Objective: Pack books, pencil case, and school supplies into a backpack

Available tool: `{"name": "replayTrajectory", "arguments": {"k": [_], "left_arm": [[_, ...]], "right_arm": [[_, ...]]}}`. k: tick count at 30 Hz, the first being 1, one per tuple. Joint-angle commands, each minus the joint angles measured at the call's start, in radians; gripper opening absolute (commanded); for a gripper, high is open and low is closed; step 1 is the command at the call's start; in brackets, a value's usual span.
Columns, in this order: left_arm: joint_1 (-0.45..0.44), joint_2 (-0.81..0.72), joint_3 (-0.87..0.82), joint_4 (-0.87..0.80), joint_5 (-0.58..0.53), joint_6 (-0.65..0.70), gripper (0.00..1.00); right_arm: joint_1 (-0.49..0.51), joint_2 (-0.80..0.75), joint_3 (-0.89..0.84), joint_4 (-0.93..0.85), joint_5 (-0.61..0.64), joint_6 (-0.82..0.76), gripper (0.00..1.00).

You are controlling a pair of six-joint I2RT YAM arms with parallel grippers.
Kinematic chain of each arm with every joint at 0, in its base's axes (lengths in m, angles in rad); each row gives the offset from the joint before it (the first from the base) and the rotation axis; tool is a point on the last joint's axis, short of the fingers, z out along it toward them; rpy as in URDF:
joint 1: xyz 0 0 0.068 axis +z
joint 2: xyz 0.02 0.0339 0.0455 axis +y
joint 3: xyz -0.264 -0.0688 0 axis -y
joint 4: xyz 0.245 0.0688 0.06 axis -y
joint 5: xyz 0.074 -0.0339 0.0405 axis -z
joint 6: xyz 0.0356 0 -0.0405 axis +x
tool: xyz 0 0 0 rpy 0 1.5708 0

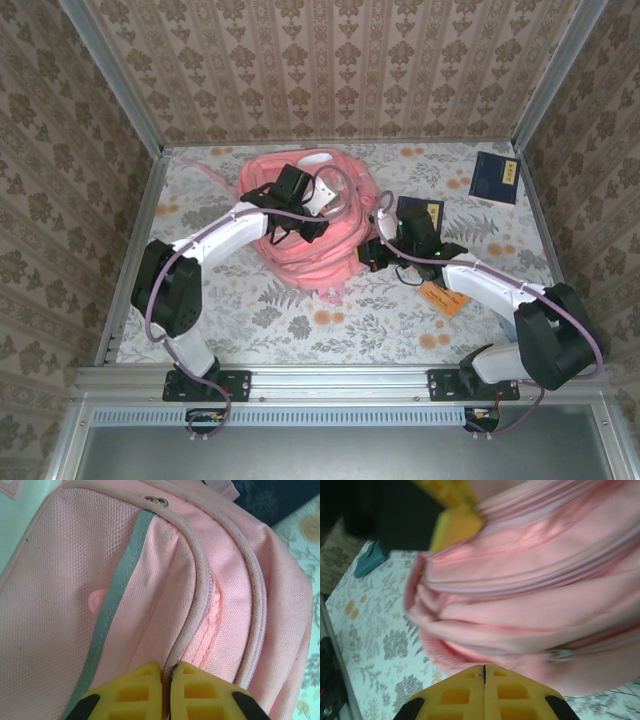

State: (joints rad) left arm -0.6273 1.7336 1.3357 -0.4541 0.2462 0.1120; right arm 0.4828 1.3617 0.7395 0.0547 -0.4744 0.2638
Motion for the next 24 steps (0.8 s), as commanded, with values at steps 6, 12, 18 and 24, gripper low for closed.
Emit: {"name": "replayTrajectory", "arguments": {"k": [6, 12, 18, 24], "left_arm": [[0.008, 0.009, -0.004, 0.148, -0.077, -0.105, 0.02], [0.008, -0.040, -0.037, 0.120, -0.074, -0.027, 0.01], [0.008, -0.097, -0.064, 0.118, -0.053, 0.020, 0.00], [0.009, -0.130, -0.058, 0.096, -0.032, 0.051, 0.00]], "right_arm": [[0.077, -0.042, -0.038, 0.037, 0.105, 0.060, 0.00], [-0.031, -0.062, -0.027, -0.023, 0.199, 0.116, 0.34], [-0.102, 0.068, 0.084, -0.133, 0.065, -0.067, 0.57], [-0.102, 0.190, 0.171, -0.176, -0.075, -0.194, 0.57]]}}
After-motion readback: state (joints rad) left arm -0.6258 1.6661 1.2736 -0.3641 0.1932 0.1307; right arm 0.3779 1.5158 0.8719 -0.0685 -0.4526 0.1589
